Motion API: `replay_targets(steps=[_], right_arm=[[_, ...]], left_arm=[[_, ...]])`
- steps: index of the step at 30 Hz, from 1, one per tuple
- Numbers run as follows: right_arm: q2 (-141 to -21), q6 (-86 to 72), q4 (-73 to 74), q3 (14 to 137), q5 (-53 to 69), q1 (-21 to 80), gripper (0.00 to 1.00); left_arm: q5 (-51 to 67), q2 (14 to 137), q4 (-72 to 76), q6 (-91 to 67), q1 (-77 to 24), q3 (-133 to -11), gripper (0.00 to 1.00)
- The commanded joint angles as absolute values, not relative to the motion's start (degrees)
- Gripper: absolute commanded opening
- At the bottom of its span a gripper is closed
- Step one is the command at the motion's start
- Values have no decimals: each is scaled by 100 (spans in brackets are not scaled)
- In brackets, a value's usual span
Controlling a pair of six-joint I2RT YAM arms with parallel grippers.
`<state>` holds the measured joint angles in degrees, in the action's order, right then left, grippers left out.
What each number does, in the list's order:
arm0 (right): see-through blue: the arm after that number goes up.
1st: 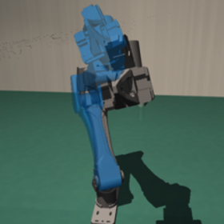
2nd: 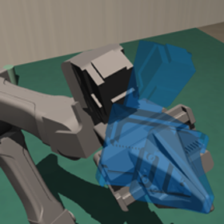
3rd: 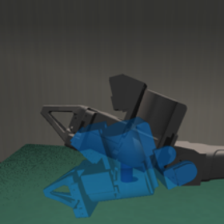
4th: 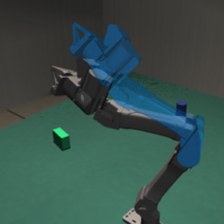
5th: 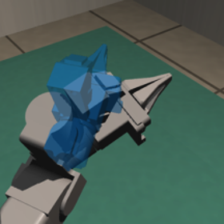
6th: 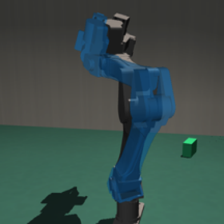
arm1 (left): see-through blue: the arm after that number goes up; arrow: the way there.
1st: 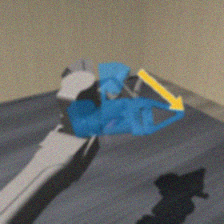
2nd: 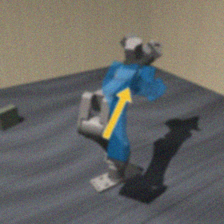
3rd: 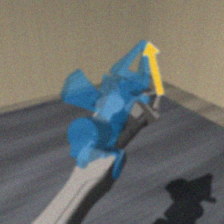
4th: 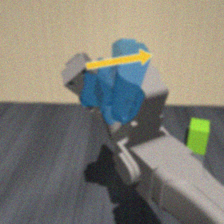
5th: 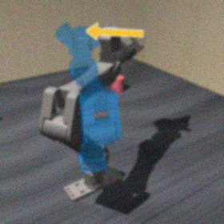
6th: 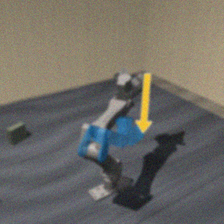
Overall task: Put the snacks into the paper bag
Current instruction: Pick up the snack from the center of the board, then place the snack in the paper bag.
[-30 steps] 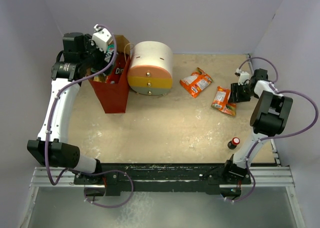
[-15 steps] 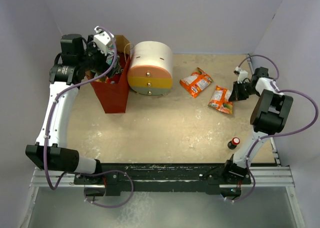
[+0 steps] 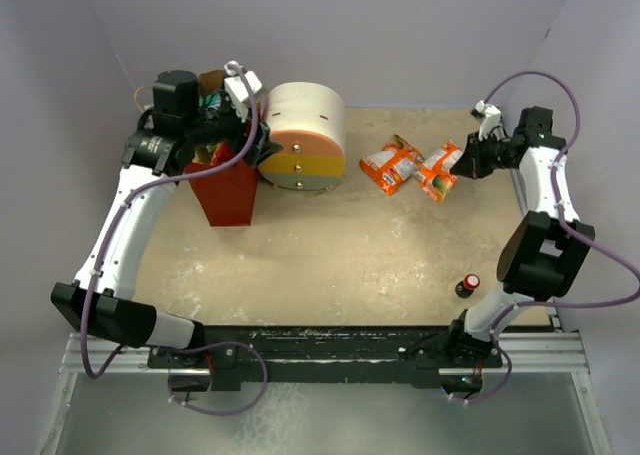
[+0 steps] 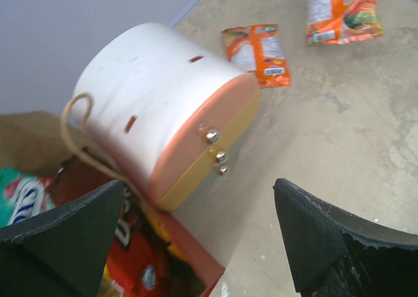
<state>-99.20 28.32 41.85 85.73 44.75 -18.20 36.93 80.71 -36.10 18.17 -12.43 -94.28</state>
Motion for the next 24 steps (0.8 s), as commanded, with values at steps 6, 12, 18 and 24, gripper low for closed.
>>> replay_targets(steps=[6,12,18,24], right_arm=[[-8723,2265,3863,8831,5431,-1044,0],[-8203,1762,3269,8871,5836,-573,0],[-7906,1263,2743,8961,6070,-186,0],[-7734,818,2219,8965,6309,125,0]], left_arm=[[4576,8274,-2588,808,-1844,-9334,99],[5024,8732,-1980,-56,-2034,-9445,99],[5081,9140,-1506,-507,-2358,-9602,99],[5226,9443,-743,-1136,-2539,-9581,99]])
